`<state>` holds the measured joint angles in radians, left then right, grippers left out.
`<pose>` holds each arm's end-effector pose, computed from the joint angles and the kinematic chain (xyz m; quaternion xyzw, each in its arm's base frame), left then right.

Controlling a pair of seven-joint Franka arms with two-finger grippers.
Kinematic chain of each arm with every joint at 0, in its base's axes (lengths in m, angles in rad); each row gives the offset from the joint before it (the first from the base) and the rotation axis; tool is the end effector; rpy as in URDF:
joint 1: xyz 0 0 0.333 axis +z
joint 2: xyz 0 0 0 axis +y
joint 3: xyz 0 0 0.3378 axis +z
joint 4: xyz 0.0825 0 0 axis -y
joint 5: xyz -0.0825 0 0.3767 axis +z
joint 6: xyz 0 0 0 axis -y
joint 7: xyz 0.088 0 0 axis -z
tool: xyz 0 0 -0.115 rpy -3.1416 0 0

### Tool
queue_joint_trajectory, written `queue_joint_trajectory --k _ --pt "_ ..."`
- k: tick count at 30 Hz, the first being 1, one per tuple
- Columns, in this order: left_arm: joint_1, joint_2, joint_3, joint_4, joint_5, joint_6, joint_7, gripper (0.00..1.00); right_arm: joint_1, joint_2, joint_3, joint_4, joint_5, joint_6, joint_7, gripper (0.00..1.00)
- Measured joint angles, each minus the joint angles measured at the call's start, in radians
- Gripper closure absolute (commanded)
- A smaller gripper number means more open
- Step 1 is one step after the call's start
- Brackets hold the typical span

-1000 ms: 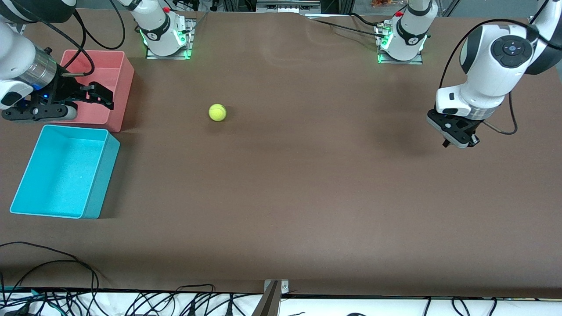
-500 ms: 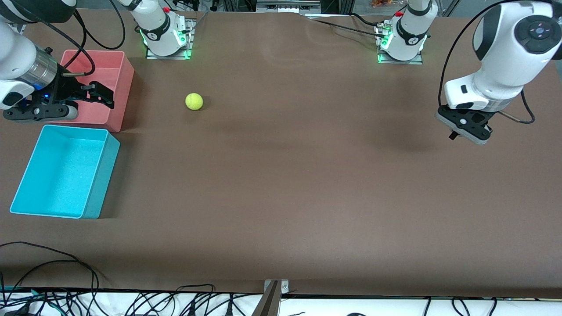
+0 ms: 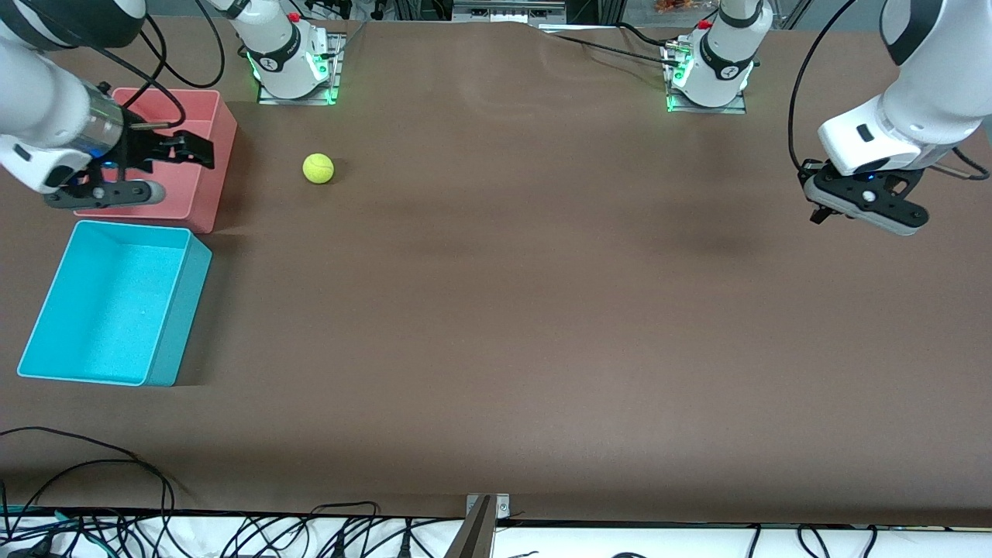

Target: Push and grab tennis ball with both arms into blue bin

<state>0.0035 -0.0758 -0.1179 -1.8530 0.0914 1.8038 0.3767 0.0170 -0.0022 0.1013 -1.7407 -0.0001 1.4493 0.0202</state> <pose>0.5308 -0.0545 0.5672 -0.9663 0.2523 -0.0064 0.0503 0.5149 0.0612 0.5541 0.9884 0.0485 -0.1437 0.0101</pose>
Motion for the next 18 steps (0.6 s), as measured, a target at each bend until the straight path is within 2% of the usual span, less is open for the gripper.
queue_joint_trajectory --k 4,10,18 --pt "-0.002 0.0 0.014 0.024 -0.041 -0.016 -0.08 0.99 0.015 0.015 0.003 -0.018 0.0 -0.038 0.0 0.0" --pt "-0.002 -0.001 0.056 0.035 -0.099 -0.02 -0.144 0.99 0.026 0.017 0.017 -0.104 0.0 -0.039 0.0 0.0" --pt "-0.004 -0.008 0.065 0.066 -0.103 -0.083 -0.272 0.99 0.029 -0.031 0.052 -0.323 0.0 0.103 0.0 0.0"
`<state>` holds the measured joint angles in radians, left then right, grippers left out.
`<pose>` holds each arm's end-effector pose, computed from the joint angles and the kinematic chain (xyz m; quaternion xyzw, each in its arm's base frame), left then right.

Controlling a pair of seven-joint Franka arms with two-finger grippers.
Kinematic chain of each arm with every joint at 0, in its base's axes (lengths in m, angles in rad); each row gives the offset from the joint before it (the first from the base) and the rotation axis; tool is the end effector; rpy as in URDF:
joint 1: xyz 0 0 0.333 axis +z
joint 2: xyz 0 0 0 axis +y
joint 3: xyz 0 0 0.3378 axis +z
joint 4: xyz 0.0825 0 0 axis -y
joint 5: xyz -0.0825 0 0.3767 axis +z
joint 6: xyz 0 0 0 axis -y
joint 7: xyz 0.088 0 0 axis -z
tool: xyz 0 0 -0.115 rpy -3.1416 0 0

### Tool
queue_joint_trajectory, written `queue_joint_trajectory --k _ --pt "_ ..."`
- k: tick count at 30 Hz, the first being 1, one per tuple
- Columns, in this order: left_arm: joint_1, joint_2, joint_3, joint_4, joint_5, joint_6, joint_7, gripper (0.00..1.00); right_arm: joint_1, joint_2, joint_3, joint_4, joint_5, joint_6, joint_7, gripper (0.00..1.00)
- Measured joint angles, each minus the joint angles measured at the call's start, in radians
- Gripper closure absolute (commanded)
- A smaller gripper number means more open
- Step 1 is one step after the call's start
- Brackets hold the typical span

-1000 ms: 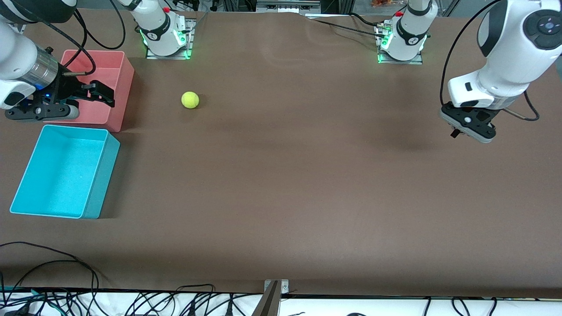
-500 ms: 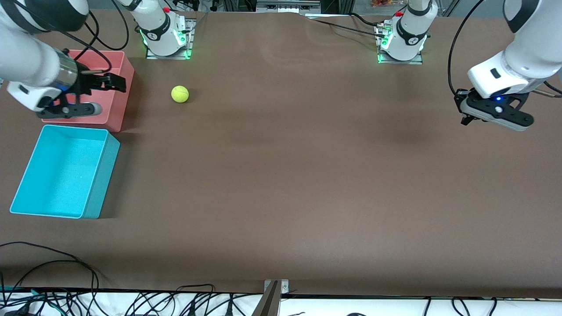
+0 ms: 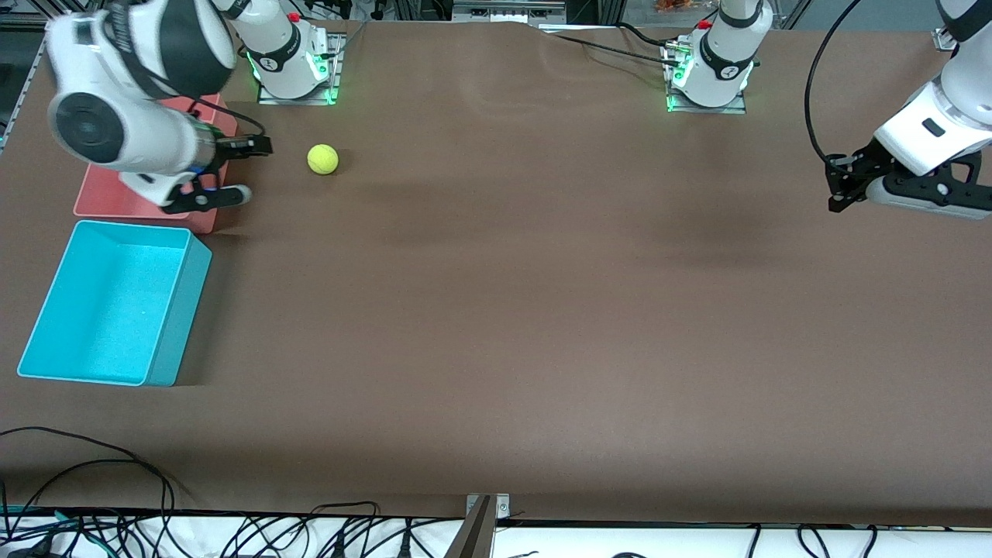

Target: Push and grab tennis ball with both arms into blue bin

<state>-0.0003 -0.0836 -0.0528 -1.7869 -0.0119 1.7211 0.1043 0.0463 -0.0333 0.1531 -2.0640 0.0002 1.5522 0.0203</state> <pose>0.5275 -0.0303 0.5950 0.9969 -0.0777 0.0089 0.0035 0.4612 0.0937 0.4373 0.9676 0.0862 -0.2355 0.0283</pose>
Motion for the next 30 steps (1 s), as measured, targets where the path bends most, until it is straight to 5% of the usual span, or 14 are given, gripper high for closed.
queue_joint_trajectory --k 7,10,14,16,17,18,30 --pt "-0.002 -0.005 0.0 0.015 0.0 -0.045 -0.086 0.99 0.007 -0.055 0.083 -0.256 0.005 0.233 0.021 0.0" --pt "-0.002 -0.005 0.0 0.015 0.0 -0.053 -0.112 0.91 0.011 -0.062 0.108 -0.348 0.007 0.339 0.028 0.0" --pt "-0.002 -0.006 0.0 0.015 0.0 -0.056 -0.126 0.55 0.011 -0.06 0.132 -0.469 0.008 0.479 0.032 0.0" --pt "-0.002 -0.006 0.0 0.016 0.0 -0.056 -0.13 0.26 0.011 -0.054 0.137 -0.519 0.008 0.53 0.033 0.0" --pt "-0.002 -0.006 0.0 0.015 0.0 -0.057 -0.131 0.04 0.011 -0.049 0.138 -0.538 0.008 0.55 0.033 0.0" --pt "-0.002 -0.006 0.0 0.015 0.0 -0.057 -0.132 0.0 0.011 -0.043 0.138 -0.553 0.008 0.564 0.033 0.0" --pt "-0.002 -0.008 0.002 0.015 0.0 -0.058 -0.132 0.0 0.033 0.0 0.153 -0.573 0.117 0.643 0.033 0.0"
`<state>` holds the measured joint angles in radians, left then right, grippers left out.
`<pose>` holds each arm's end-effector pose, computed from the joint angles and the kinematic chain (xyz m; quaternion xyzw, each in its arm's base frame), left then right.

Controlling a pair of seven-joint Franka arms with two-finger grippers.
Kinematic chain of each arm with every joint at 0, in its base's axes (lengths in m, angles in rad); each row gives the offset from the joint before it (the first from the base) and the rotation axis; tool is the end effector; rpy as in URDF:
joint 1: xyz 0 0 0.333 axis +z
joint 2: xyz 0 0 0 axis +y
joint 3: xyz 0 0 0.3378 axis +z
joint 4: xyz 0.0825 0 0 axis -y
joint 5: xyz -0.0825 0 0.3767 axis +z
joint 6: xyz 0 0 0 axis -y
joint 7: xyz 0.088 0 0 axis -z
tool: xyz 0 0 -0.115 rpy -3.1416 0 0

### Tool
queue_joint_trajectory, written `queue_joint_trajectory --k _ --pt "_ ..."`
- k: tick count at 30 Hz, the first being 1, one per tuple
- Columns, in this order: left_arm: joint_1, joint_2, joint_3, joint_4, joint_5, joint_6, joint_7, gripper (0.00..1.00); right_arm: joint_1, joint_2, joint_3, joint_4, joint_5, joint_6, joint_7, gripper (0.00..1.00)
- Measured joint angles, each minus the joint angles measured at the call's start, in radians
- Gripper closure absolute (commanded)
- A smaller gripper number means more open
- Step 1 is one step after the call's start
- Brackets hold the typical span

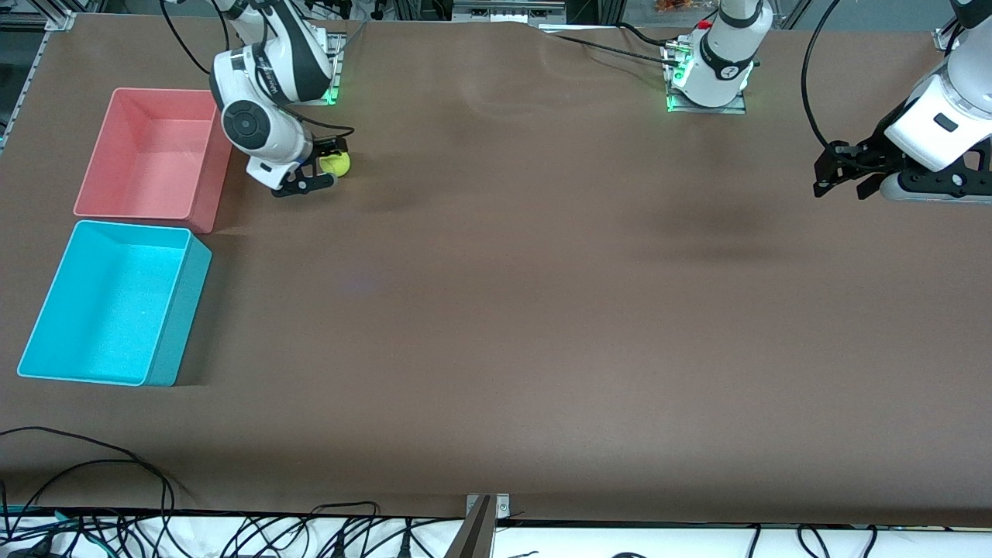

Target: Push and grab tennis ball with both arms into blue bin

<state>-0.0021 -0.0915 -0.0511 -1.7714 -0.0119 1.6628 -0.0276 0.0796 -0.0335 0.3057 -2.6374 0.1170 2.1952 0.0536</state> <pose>0.5199 -0.0301 0.6014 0.9999 -0.0121 -0.0087 0.0032 0.3415 0.1428 0.2511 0.9714 0.1178 -0.2058 0.0105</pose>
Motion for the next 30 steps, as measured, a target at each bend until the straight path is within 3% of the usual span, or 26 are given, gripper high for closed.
queue_joint_trajectory --k 14,18,22,26,30 --pt "0.0 -0.003 -0.001 0.023 0.0 0.0 0.0 0.0 0.014 0.124 0.007 -0.002 0.004 0.1 0.001 0.02" --pt "0.0 -0.003 -0.001 0.028 0.0 -0.008 0.0 0.0 0.015 0.165 0.007 -0.002 0.004 0.108 0.001 0.3" --pt "0.001 -0.003 0.0 0.034 0.0 -0.019 0.0 0.0 0.018 0.205 0.007 -0.002 0.004 0.112 0.001 0.51" --pt "0.002 -0.002 0.003 0.042 0.0 -0.02 -0.001 0.0 0.019 0.228 0.007 0.001 0.004 0.117 0.001 0.62" --pt "0.002 0.009 0.004 0.075 0.0 -0.02 -0.003 0.0 0.019 0.229 0.007 0.011 0.004 0.115 0.001 0.62"
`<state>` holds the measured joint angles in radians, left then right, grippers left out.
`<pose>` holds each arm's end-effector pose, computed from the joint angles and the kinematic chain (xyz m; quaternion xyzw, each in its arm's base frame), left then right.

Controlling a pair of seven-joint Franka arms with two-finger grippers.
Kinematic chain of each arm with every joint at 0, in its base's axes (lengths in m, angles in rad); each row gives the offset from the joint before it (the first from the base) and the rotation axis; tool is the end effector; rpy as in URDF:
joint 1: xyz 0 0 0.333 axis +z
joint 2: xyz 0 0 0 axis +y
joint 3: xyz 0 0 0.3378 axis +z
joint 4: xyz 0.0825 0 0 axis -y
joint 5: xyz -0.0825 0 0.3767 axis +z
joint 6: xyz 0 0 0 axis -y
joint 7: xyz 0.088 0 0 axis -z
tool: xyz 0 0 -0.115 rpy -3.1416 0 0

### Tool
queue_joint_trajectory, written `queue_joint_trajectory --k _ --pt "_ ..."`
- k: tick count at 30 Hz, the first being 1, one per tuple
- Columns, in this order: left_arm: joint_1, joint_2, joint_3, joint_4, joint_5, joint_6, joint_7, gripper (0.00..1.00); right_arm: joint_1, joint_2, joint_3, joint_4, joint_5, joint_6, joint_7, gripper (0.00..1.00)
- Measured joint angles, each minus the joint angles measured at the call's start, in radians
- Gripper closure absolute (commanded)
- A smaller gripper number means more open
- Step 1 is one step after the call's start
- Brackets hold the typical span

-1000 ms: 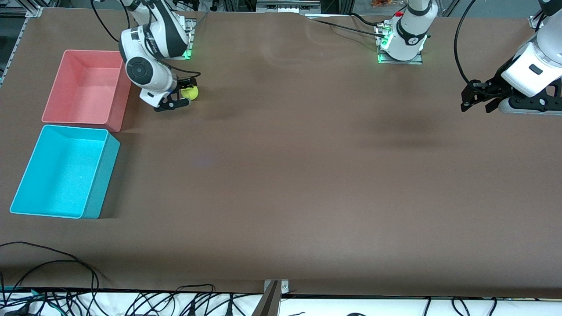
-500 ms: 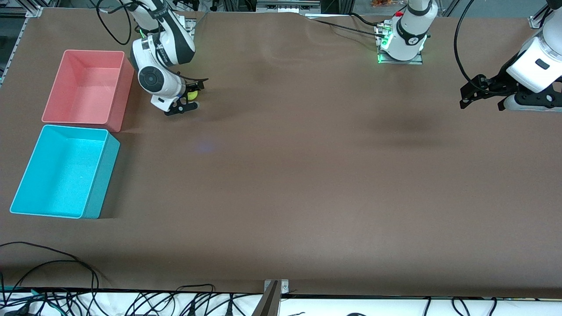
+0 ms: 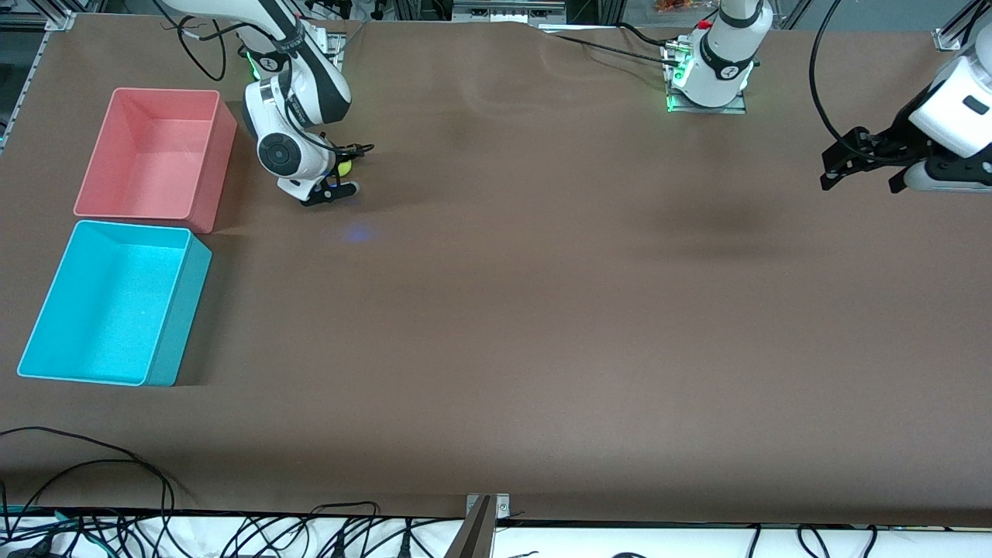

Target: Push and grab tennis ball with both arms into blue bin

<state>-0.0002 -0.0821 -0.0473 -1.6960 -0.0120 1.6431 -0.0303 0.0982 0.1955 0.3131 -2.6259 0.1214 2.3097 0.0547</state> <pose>0.5251 -0.0273 0.6302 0.9999 -0.0082 0.0144 0.0046 0.3309 0.1557 0.1773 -0.9581 -0.1260 0.2571 0.0036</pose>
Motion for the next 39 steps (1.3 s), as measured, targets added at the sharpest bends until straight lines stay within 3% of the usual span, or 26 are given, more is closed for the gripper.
queue_joint_trajectory --k 8,18,29,39 --pt "0.0 0.052 0.0 0.083 0.0 0.0 -0.002 0.0 0.0 -0.008 0.0 0.092 0.0 -0.064 0.0 0.62" --pt "-0.004 0.091 -0.003 0.099 -0.001 0.0 -0.002 0.0 -0.002 -0.014 -0.029 0.268 -0.014 -0.129 0.0 0.61" --pt "-0.008 0.108 -0.005 0.112 -0.001 0.0 -0.002 0.0 -0.018 -0.005 -0.192 0.634 -0.183 -0.522 -0.098 0.61" --pt "-0.012 0.108 -0.007 0.116 -0.001 0.0 -0.002 0.0 -0.076 0.09 -0.347 0.794 -0.215 -0.543 -0.392 0.61"
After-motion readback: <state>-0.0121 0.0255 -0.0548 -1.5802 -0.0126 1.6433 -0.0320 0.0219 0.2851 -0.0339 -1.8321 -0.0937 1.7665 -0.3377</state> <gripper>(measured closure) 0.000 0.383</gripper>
